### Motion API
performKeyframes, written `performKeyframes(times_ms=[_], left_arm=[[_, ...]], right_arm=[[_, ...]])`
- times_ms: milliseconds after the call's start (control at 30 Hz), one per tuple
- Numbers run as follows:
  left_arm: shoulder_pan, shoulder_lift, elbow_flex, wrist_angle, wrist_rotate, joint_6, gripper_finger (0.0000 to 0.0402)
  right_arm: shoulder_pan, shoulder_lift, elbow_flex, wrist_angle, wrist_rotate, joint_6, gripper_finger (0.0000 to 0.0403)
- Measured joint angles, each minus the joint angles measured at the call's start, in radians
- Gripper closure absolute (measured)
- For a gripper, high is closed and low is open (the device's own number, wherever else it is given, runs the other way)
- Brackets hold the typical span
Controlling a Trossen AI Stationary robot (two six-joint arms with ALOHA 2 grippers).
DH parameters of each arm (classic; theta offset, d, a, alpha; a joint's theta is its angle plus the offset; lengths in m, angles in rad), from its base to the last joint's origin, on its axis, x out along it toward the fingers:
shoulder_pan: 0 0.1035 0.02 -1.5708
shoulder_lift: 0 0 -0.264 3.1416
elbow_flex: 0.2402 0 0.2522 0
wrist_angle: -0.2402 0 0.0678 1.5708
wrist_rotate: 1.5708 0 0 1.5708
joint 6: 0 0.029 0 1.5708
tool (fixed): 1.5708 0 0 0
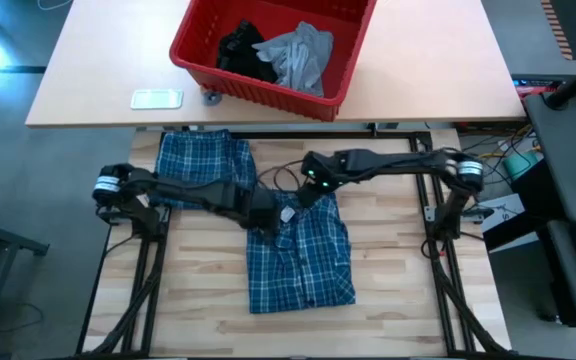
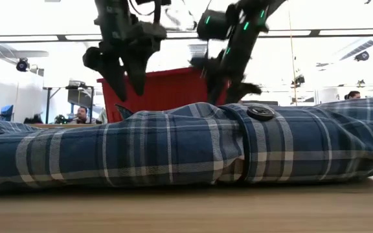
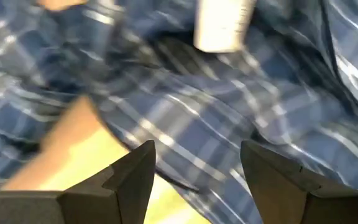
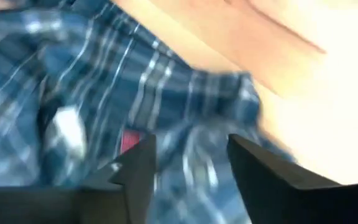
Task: Fold Laundry from Bin
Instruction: Fold the blue patterned long sleeve shirt
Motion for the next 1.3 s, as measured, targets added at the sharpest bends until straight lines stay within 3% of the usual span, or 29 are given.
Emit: performKeyframes(times_ms=[133, 267, 367, 467, 567, 700, 833, 967, 1067, 1167, 1300], left_arm=[[-0.111, -0.013, 0.000, 0.079, 0.003, 0.033, 0.0182], [-0.227, -0.006, 0.000, 0.280, 0.004, 0.102, 0.0182], [-0.282, 0.031, 0.000, 0.564, 0.002, 0.211, 0.0182], [-0.283, 0.105, 0.000, 0.843, -0.015, 0.236, 0.0182], [-0.269, 0.198, 0.002, 0.974, -0.051, 0.230, 0.0182], [-0.262, 0.320, 0.040, 1.002, -0.078, 0.214, 0.0182], [-0.262, 0.452, 0.085, 0.990, -0.044, 0.173, 0.0182], [-0.270, 0.546, 0.138, 0.975, 0.047, 0.112, 0.0182], [-0.287, 0.569, 0.162, 0.958, 0.053, 0.090, 0.0182], [-0.297, 0.567, 0.159, 0.954, 0.069, 0.087, 0.0182], [-0.303, 0.518, 0.151, 0.848, 0.084, 0.062, 0.0182]], right_arm=[[0.082, -0.139, -0.028, -0.224, 0.022, -0.011, 0.0174], [0.161, -0.262, -0.171, -0.331, 0.016, -0.020, 0.0174], [0.183, -0.343, -0.324, -0.268, 0.016, -0.137, 0.0191], [0.161, -0.377, -0.473, -0.084, 0.024, -0.372, 0.0217], [0.150, -0.372, -0.578, 0.141, 0.020, -0.634, 0.0243], [0.150, -0.326, -0.628, 0.314, 0.011, -0.886, 0.0268], [0.142, -0.247, -0.631, 0.422, 0.007, -0.996, 0.0291], [0.108, -0.174, -0.591, 0.563, 0.054, -1.019, 0.0328], [0.045, -0.144, -0.551, 0.625, 0.070, -1.026, 0.0360], [-0.044, -0.123, -0.527, 0.634, 0.062, -1.013, 0.0387], [-0.097, -0.163, -0.504, 0.523, 0.028, -0.954, 0.0388]])
